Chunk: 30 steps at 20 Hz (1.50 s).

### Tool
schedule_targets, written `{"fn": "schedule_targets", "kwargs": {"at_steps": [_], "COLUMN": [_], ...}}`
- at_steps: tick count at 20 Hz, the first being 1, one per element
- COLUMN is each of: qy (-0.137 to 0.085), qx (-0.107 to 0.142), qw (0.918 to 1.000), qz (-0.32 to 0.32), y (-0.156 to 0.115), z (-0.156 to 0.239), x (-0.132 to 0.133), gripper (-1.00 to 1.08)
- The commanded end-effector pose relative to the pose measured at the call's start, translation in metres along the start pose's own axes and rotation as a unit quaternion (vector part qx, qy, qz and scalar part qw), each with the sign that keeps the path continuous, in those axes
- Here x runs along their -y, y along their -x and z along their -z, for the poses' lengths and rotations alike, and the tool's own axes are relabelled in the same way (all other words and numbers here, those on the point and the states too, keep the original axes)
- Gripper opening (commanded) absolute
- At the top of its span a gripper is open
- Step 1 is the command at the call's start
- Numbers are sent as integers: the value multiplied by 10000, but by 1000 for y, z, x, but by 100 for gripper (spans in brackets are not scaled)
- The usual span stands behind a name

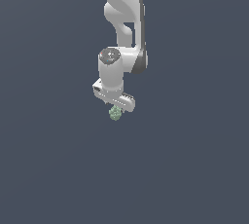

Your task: Pick up the object and move it to a goal position.

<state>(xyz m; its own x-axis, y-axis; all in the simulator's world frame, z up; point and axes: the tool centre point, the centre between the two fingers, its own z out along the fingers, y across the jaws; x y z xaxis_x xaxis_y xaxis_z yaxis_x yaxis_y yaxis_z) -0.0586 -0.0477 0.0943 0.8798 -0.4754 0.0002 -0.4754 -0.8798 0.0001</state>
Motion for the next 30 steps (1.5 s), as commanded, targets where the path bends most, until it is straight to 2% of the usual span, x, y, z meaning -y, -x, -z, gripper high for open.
{"fn": "schedule_targets", "kwargs": {"at_steps": [1, 19, 20, 30], "qy": [0, 0, 0, -5], "qx": [0, 1, 1, -2], "qw": [10000, 10000, 10000, 10000], "qz": [0, -31, -31, -27], "y": [0, 1, 1, 1], "z": [0, -51, -51, -50], "x": [0, -1, -1, 0], "gripper": [100, 100, -100, -100]}}
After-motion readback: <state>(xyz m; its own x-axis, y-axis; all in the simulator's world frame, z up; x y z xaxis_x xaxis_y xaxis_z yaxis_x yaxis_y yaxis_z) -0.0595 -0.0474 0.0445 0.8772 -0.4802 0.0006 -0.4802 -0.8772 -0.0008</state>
